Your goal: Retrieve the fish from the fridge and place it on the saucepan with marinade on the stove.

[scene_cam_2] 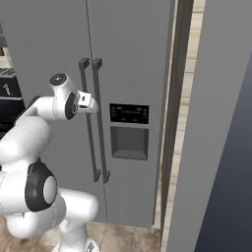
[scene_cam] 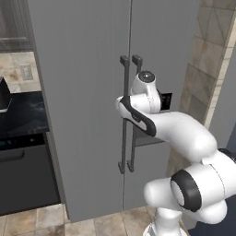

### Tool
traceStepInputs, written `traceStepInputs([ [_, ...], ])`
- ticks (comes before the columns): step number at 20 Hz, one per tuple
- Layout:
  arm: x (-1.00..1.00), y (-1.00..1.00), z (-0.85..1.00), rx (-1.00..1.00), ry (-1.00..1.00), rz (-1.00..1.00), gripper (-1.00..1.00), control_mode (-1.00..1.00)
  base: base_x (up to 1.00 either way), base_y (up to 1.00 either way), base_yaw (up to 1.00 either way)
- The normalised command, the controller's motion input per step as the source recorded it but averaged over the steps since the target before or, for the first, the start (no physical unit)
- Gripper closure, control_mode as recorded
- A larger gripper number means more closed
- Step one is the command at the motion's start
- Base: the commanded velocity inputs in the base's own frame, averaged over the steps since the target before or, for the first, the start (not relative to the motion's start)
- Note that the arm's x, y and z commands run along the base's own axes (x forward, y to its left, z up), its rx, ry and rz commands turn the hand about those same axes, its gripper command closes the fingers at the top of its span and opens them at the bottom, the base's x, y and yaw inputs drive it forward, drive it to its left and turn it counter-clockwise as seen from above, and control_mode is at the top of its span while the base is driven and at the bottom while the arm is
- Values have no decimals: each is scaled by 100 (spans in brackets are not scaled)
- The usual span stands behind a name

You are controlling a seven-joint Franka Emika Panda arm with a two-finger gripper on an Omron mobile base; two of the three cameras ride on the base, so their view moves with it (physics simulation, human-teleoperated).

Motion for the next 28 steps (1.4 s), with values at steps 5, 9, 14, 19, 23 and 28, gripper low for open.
traceStepInputs([
  [5,44,0,-21,0,0,0,-100,-100,0,0,0],
  [9,44,10,-20,0,-1,0,-100,-100,0,0,0],
  [14,41,18,-21,1,-2,0,-100,-100,0,0,0],
  [19,41,12,-20,1,-1,0,-100,-100,0,0,0],
  [23,32,0,-14,0,0,0,-100,-100,0,0,0],
  [28,14,-16,-3,0,0,0,-100,-100,0,0,0],
])
